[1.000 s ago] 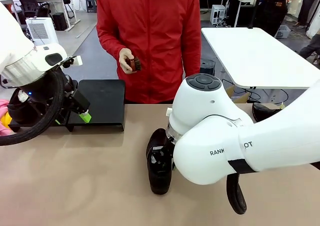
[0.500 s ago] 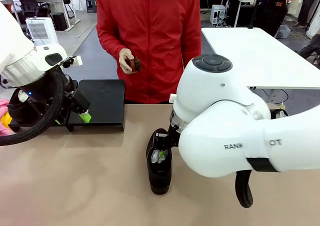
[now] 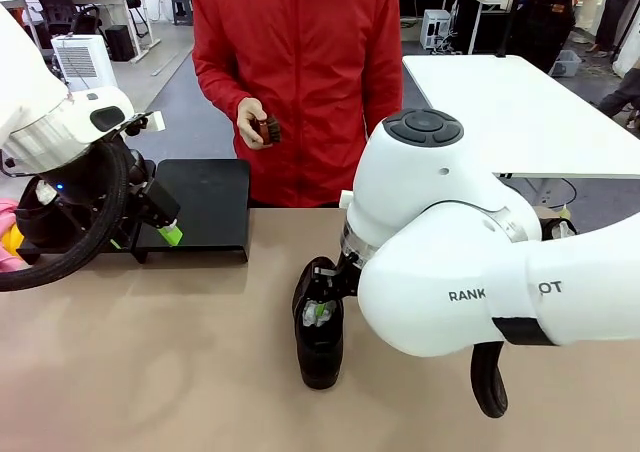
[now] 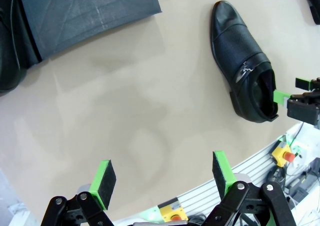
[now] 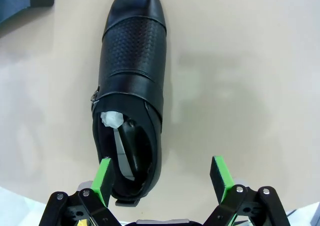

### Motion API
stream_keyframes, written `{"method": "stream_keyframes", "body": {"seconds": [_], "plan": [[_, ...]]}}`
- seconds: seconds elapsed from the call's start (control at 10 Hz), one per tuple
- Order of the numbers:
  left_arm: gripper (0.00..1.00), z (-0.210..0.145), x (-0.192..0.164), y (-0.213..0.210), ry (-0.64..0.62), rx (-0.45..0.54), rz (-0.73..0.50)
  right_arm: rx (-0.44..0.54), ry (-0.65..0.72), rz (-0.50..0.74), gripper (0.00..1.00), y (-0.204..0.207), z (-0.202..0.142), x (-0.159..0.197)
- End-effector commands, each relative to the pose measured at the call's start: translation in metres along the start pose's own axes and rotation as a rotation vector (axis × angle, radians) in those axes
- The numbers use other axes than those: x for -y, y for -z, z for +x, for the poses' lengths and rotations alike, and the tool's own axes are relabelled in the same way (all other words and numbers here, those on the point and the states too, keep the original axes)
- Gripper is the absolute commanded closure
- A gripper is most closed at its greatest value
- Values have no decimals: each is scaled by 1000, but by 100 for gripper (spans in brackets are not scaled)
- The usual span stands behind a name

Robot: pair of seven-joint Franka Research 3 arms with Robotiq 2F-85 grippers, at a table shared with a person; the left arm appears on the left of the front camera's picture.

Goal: Organize the shoes by placing them on the stand.
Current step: Place the Shoe from the middle of the table onto the Shoes Stand.

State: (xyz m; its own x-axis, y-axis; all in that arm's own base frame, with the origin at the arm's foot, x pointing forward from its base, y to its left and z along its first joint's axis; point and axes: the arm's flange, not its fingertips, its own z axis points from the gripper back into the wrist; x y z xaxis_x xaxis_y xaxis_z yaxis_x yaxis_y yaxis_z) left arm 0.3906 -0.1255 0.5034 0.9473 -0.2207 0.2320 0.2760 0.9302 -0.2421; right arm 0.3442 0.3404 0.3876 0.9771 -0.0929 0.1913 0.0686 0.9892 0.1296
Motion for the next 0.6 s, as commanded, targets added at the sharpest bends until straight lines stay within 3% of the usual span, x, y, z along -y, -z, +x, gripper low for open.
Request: {"method": "stream_keyframes", "body": {"seconds": [0.0,0.5], "plan": [[0,-2,-1,-1,7,3,-21,7,8,18,0,-1,2,-2],[0,0,0,0,0,0,0,0,0,1,0,0,0,0]]}}
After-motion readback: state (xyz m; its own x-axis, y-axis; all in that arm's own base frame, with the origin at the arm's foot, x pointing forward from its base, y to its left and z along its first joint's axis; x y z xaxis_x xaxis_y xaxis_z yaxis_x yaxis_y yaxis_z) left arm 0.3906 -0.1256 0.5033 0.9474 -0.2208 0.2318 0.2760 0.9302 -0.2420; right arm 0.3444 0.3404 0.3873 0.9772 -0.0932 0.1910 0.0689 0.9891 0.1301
